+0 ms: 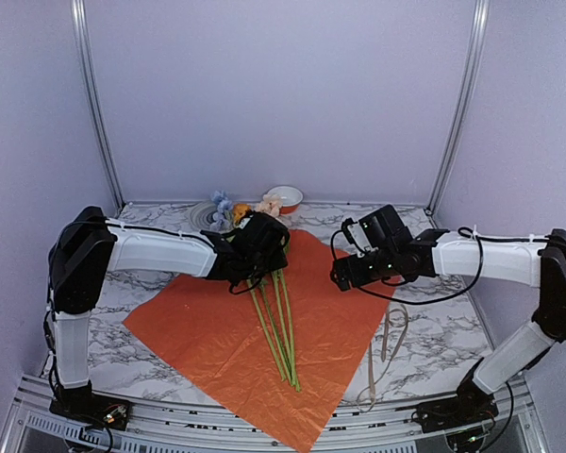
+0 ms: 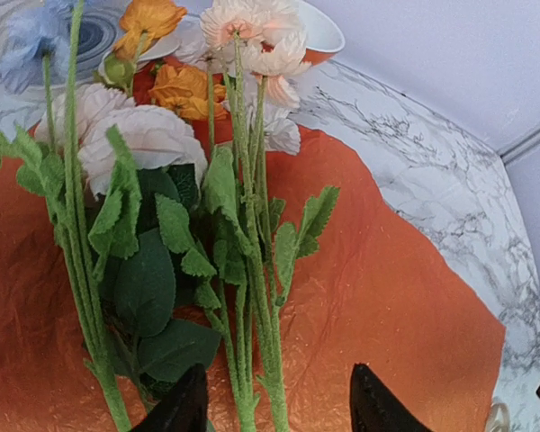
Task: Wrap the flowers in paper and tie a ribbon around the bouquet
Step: Place the fake flower on the flattened wrapping paper.
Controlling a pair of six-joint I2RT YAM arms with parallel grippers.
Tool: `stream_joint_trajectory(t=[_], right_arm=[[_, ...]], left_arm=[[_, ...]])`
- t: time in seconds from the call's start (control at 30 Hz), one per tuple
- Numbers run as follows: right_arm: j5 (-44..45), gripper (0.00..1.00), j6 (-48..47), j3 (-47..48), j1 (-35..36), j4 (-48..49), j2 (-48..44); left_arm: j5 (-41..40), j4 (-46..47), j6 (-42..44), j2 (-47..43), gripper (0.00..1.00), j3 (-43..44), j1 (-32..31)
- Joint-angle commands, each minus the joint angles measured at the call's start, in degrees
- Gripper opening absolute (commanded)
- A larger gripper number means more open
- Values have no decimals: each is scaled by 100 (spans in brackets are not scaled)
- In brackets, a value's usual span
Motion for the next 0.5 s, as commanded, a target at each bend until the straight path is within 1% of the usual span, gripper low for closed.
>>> stream_joint_trajectory(t=[0.0, 0.13, 0.2, 0.23, 0.33, 0.4, 0.47], right_arm=[[-124, 90, -179, 310, -41, -61, 178], [-96, 87, -303, 468, -57, -31, 431], [-19, 82, -414, 611, -85, -11, 643], [73, 76, -466, 695, -107, -21, 772], [318, 53, -587, 1023, -228, -80, 1223], [330, 38, -636, 1240, -295, -48, 1533], [358, 23, -717, 1519, -304, -67, 1878]], left_arm=[[-362, -255, 907, -574, 58, -136, -27], [-724, -319, 1429, -1338, 63, -608, -114], [-866, -471, 1551, -1764, 67, -980, -102], [-964, -646, 1550, -1938, 68, -1151, -79], [-1204, -1224, 1190, -2372, 68, -1771, 63], [-1021, -1323, 915, -2537, 67, -2245, 294], [-628, -1287, 696, -2609, 67, -2672, 543]])
